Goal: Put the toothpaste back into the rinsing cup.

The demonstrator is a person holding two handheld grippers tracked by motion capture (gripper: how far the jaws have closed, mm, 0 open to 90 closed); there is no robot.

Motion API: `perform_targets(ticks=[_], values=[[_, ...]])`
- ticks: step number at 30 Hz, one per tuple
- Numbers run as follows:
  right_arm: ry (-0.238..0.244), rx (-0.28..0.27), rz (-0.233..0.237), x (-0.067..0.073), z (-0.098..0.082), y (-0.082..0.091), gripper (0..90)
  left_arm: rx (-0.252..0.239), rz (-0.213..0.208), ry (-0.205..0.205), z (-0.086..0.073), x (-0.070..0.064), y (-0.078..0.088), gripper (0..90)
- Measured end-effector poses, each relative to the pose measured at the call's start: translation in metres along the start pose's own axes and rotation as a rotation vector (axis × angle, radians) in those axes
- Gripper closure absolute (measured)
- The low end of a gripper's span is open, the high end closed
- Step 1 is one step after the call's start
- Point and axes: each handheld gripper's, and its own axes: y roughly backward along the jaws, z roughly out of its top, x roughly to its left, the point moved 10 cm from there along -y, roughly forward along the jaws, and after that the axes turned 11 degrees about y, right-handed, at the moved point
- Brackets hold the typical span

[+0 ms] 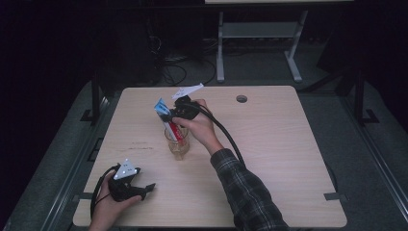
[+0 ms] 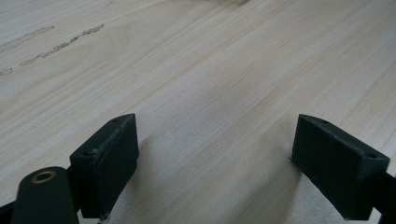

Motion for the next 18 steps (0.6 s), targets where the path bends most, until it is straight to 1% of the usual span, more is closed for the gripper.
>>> perform_targets(ticks=[4,18], values=[[-0.001,0.008,0.001,0.0007,-0.0043,-0.0018,70.6,-0.001,0.001,0.000,0.0000,0.0000,0.0000,13.8],[-0.005,0.022,-0.003,-0.0003,-0.0107,-0.0005,69.7,-0.001,0.001,0.000,0.0001,0.0000,-0.0001,13.8]])
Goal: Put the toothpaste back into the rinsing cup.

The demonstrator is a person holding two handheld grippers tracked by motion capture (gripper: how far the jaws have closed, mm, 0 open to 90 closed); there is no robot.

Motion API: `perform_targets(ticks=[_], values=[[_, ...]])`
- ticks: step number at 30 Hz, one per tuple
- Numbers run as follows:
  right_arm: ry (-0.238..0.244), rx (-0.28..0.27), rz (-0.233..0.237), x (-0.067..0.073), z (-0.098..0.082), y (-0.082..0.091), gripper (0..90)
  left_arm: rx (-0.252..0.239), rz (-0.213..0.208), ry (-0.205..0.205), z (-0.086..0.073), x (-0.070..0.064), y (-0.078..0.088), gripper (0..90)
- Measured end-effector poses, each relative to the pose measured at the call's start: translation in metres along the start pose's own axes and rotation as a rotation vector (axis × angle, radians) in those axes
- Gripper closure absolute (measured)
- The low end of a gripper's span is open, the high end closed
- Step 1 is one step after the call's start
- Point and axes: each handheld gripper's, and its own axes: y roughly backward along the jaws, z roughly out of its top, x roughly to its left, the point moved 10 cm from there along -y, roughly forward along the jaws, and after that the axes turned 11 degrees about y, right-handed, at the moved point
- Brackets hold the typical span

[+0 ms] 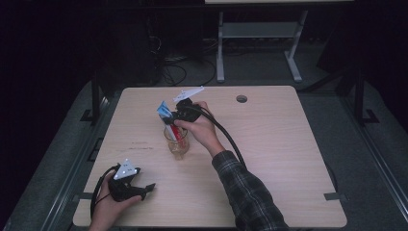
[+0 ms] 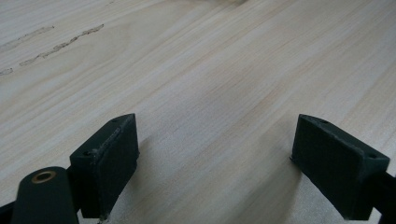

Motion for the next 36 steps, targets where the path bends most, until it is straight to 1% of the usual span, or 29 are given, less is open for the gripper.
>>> perform_targets(ticks=[4,7,10,16,18,25,29,36], values=[[-0.005,-0.001,0.003,0.000,0.000,0.000,68.0,0.000,0.000,0.000,0.000,0.000,0.000,13.8],[-0.011,-0.014,-0.012,-0.002,0.003,0.003,59.9,0.000,0.000,0.000,0.000,0.000,0.000,13.8],[-0.014,-0.012,-0.038,-0.006,0.003,0.009,50.3,0.001,0.000,0.000,0.000,0.000,0.000,13.8],[-0.016,-0.014,-0.063,-0.013,-0.003,0.027,42.9,-0.001,0.000,0.002,0.000,0.000,0.000,13.8],[-0.012,-0.011,-0.077,-0.015,-0.006,0.033,40.8,-0.002,0.000,0.002,0.000,0.000,0.000,13.8],[-0.009,-0.014,-0.123,-0.021,-0.019,0.058,39.0,-0.002,0.001,0.003,0.000,0.000,0.000,13.8],[-0.021,-0.013,-0.140,-0.023,-0.029,0.071,38.0,-0.002,0.001,0.003,0.000,0.000,0.000,13.7],[-0.025,0.009,-0.175,-0.025,-0.049,0.091,36.3,-0.003,0.001,0.004,0.000,0.000,0.000,13.8]])
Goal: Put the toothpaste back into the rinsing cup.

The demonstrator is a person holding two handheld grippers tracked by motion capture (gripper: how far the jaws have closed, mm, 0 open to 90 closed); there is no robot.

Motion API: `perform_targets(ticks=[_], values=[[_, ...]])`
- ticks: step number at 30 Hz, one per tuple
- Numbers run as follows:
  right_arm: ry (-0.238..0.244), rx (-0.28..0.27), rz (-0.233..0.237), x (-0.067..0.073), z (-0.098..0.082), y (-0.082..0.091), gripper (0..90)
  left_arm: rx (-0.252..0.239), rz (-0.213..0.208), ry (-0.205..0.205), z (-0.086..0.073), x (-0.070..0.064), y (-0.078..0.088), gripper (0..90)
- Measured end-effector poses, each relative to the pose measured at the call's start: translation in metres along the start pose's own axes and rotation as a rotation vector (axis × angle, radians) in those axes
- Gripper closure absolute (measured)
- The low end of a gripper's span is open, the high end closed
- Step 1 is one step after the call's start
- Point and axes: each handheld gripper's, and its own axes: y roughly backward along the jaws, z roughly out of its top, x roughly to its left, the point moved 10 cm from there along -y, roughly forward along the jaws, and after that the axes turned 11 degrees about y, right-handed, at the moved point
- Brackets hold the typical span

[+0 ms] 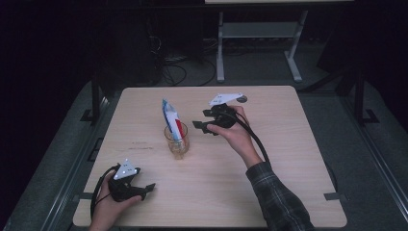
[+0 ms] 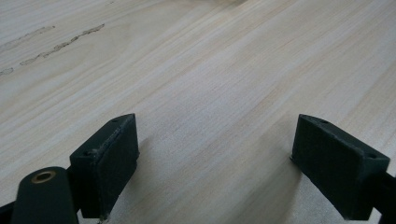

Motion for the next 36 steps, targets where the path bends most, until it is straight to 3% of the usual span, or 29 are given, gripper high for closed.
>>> perform_targets(ticks=[18,36], values=[[-0.031,0.035,-0.050,0.004,-0.059,0.041,32.7,0.001,0.000,0.000,0.000,0.000,0.000,13.7],[-0.045,0.123,-0.108,0.015,-0.123,0.075,28.7,0.001,0.001,-0.001,0.000,0.000,0.000,13.7]])
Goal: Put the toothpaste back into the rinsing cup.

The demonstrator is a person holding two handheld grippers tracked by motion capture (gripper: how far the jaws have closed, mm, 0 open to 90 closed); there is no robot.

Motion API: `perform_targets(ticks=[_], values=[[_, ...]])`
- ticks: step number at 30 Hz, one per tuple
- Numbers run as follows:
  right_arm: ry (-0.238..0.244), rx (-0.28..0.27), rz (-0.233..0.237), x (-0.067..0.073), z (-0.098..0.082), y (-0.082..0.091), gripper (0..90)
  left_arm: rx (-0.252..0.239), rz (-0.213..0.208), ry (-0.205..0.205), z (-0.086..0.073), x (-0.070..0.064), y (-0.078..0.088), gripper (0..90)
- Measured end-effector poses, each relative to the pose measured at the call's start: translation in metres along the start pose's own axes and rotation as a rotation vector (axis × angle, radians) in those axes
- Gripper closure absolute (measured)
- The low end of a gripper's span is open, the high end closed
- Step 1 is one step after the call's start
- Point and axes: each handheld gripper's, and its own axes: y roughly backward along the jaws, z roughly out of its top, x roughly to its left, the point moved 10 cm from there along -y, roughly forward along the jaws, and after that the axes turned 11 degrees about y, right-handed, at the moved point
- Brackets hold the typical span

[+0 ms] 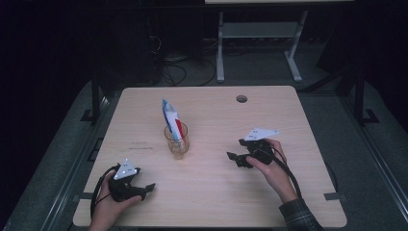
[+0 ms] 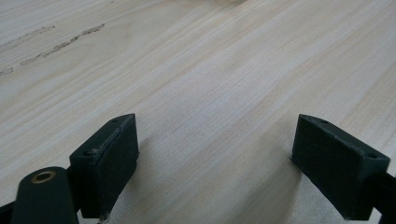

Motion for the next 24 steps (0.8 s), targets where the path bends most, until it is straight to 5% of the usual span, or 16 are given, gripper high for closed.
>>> perform_targets(ticks=[24], values=[[-0.043,0.099,-0.084,0.004,-0.079,0.045,26.9,0.001,0.000,-0.001,-0.001,0.000,0.001,13.7]])
